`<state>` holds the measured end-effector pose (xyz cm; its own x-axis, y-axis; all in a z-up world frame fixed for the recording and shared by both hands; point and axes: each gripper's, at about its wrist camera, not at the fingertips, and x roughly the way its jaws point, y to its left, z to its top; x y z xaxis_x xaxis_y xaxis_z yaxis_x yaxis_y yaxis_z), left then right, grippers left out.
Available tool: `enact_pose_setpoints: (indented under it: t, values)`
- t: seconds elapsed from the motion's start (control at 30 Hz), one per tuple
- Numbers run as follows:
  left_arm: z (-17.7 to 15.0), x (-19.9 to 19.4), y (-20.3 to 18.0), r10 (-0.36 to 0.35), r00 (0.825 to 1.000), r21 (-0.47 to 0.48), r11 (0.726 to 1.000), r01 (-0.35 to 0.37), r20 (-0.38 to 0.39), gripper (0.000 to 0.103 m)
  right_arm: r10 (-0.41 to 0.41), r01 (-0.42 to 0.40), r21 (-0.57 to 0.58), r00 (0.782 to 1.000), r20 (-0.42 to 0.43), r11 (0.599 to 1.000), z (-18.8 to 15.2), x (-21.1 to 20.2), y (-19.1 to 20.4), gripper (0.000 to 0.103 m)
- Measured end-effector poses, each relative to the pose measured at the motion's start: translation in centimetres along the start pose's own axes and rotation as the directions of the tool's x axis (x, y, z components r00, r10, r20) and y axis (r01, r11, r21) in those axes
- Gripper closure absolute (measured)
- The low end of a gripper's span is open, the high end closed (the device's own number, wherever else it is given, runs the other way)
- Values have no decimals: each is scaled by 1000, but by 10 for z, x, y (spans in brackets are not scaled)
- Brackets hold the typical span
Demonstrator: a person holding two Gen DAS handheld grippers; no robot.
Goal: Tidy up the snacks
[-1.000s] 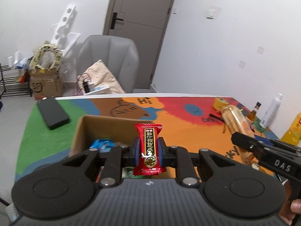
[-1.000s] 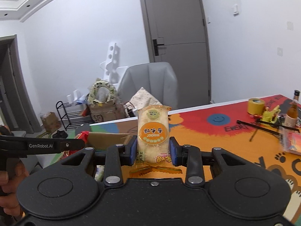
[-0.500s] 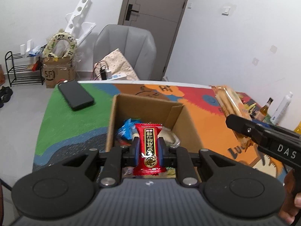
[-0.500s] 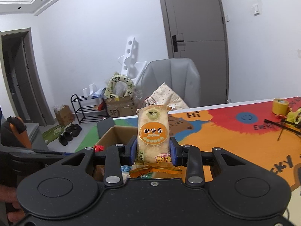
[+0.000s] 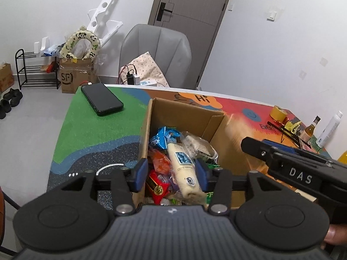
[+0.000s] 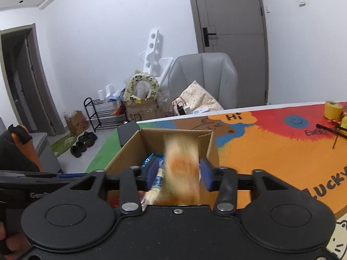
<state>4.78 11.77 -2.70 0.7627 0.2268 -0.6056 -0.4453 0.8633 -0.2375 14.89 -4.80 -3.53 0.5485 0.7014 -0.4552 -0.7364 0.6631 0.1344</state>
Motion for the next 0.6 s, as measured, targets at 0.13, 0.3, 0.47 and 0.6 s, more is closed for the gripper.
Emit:
enact_pose_setpoints:
  t: [0.13, 0.3, 0.47, 0.6]
  values:
    - [2, -7, -7, 5, 999, 6, 1000, -5, 32, 29, -24, 24, 8, 1000, 18, 1000, -1, -13, -3, 34]
    - [3, -18, -17, 1, 998, 20, 1000, -3, 66, 14, -57, 53, 72, 997, 52, 996, -3, -36, -20, 11]
    - [4, -26, -32, 0, 997, 44, 999, -3, 81, 9, -81, 73, 99, 994, 79, 992, -6, -60, -37, 0]
    - [3, -34, -44, -10, 996, 65, 998, 4, 94, 6, -120, 110, 115, 989, 85, 987, -8, -76, -50, 0]
